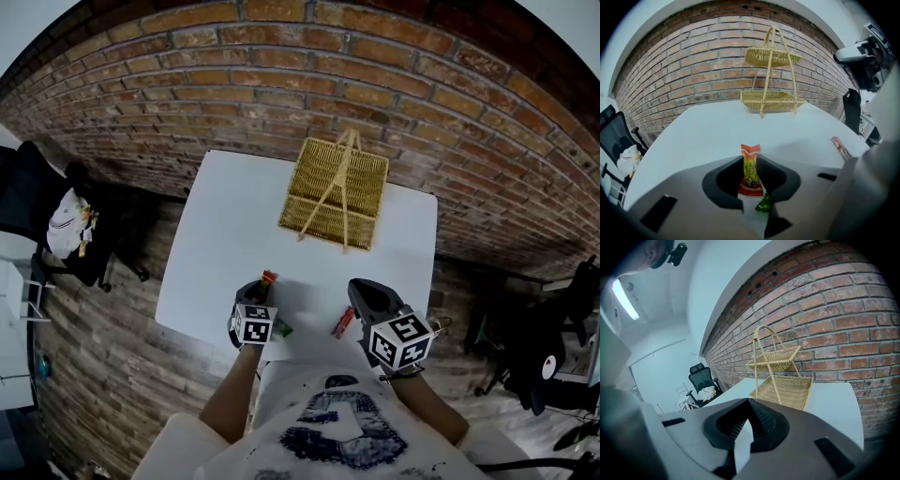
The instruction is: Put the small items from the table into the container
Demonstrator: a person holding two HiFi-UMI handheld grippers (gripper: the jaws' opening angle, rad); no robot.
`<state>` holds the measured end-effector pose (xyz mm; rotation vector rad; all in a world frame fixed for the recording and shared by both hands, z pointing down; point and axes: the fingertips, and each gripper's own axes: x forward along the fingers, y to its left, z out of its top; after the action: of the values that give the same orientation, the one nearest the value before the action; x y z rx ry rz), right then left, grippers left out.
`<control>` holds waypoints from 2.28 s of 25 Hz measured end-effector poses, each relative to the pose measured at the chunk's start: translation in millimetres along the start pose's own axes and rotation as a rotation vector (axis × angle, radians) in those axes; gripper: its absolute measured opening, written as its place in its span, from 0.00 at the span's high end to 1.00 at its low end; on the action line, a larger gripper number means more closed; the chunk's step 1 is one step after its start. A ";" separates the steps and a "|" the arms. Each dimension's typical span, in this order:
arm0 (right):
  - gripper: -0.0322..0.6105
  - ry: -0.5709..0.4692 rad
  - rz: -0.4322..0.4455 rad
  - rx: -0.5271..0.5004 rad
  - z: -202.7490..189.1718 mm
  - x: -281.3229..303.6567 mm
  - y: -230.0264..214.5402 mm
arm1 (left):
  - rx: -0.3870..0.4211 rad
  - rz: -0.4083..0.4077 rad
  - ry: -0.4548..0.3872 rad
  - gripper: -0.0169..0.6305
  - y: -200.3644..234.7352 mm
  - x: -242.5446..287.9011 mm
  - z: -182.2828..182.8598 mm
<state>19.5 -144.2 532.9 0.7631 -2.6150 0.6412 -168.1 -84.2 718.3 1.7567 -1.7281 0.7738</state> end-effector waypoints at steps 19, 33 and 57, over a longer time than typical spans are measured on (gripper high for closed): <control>0.92 -0.051 -0.050 0.070 -5.1 -21.8 2.2 | -0.002 0.009 -0.092 0.84 21.0 -40.2 36.3; 0.92 -0.124 -0.127 0.113 23.4 -5.0 9.2 | 0.079 -0.091 -0.253 0.84 32.9 -100.0 139.1; 0.92 -0.271 -0.284 0.109 99.3 5.2 -20.7 | 0.243 -0.303 -0.442 0.84 -4.4 -97.2 301.9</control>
<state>8.1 -212.3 458.5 1.3083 -2.6470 0.6370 -157.8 -238.5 441.4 2.4320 -1.6175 0.5032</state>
